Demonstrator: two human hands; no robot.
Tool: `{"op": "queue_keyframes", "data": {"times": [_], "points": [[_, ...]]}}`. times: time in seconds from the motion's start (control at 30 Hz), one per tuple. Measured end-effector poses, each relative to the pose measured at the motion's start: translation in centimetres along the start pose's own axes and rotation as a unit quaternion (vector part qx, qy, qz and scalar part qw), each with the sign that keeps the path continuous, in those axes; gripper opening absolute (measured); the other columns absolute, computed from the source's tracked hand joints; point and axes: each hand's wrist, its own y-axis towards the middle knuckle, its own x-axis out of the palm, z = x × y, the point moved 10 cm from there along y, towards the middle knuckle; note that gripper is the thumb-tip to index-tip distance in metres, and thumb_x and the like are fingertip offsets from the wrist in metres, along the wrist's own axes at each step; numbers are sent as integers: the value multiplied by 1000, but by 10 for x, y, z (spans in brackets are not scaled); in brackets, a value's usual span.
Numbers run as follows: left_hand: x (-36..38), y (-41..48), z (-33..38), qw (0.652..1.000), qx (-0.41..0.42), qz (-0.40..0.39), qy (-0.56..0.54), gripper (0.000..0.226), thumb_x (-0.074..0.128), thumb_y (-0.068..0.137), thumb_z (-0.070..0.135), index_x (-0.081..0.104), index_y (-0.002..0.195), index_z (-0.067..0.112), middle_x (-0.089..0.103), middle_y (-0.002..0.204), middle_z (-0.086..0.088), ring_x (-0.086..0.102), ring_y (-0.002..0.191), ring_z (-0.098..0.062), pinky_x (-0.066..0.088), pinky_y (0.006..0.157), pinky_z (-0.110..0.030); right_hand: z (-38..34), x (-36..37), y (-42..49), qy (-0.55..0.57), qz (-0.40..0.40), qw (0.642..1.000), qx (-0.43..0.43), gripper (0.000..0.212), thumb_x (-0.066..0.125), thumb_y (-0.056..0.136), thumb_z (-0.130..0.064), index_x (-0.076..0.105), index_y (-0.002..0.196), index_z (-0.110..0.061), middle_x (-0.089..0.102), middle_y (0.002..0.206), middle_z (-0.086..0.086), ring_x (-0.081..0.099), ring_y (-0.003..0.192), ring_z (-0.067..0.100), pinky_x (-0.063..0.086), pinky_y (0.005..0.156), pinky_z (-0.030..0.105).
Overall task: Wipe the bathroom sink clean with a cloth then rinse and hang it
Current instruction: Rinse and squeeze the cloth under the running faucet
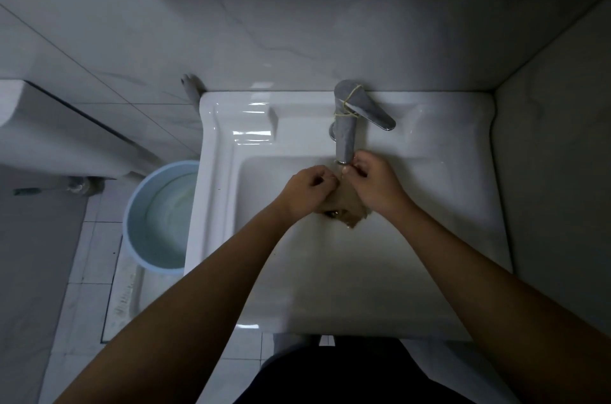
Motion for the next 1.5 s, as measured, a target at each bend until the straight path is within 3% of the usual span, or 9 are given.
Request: {"op": "queue_keyframes", "data": {"times": [0.17, 0.4, 0.5, 0.63, 0.77, 0.97, 1.17, 1.37, 1.5], "points": [[11, 0, -19, 993, -55, -66, 85, 17, 70, 89, 27, 61, 83, 14, 59, 78, 0, 53, 74, -16, 45, 70, -31, 3, 1, -5, 20, 3, 999, 26, 22, 60, 95, -13, 58, 77, -26, 66, 75, -5, 57, 69, 4, 41, 67, 23], [-16, 14, -35, 997, -28, 69, 11, 13, 66, 87, 15, 56, 81, 17, 70, 83, -15, 69, 81, -39, 60, 76, -53, 25, 8, 15, -125, -74, 986, 84, 18, 51, 99, -26, 61, 98, -11, 66, 93, 5, 60, 87, 22, 46, 74, 33], [-20, 23, -25, 991, -34, 111, -69, 9, 66, 94, 20, 63, 91, 12, 72, 92, -16, 70, 89, -36, 60, 83, -46, 40, 15, 18, -65, -141, 980, 127, 26, 52, 99, -36, 66, 101, -14, 65, 86, 0, 60, 82, 17, 42, 67, 29], [2, 30, -46, 984, -167, 16, -54, 52, 50, 100, 53, 71, 97, 6, 70, 84, -8, 63, 76, -19, 51, 67, -28, 68, 17, 23, 12, -190, 965, 181, 55, 66, 73, -69, 74, 110, -30, 74, 108, -10, 66, 104, 8, 48, 91, 31], [12, 36, -71, 973, -217, -5, -81, 69, 43, 96, 66, 75, 108, 6, 73, 101, -12, 68, 93, -24, 53, 75, -30, 77, 30, 33, -21, -233, 965, 121, 15, 77, 76, -28, 70, 83, -18, 67, 79, -6, 62, 80, 10, 47, 80, 36], [0, 43, -79, 939, -210, 39, -270, 30, 69, 94, 31, 70, 115, 10, 74, 116, -17, 72, 104, -30, 61, 92, -47, 89, 8, 41, 59, -68, 986, 140, 12, 65, 90, -12, 67, 82, -21, 69, 81, 5, 65, 78, 20, 55, 74, 42], [14, 37, -95, 876, -246, 84, -406, 26, 64, 93, 15, 68, 119, 11, 75, 114, -16, 71, 102, -34, 61, 74, -44, 106, 27, 18, 406, -18, 862, 302, 24, 51, 99, -13, 67, 116, -15, 73, 111, 10, 68, 99, 26, 57, 83, 39], [16, 25, -114, 919, -262, 131, -264, 30, 59, 99, 41, 65, 110, 14, 70, 115, -13, 67, 100, -27, 59, 79, -39, 90, 58, -1, 571, -28, 738, 359, 36, 50, 101, -20, 59, 134, -11, 72, 112, 13, 73, 87, 22, 61, 70, 32], [63, 13, -118, 820, -365, 10, -441, 66, 41, 93, 74, 60, 112, 14, 65, 118, -13, 62, 115, -33, 53, 96, -47, 80, 75, -10, 592, -67, 714, 368, 33, 51, 101, -22, 64, 129, -11, 73, 111, 12, 73, 92, 24, 61, 71, 33]]}}
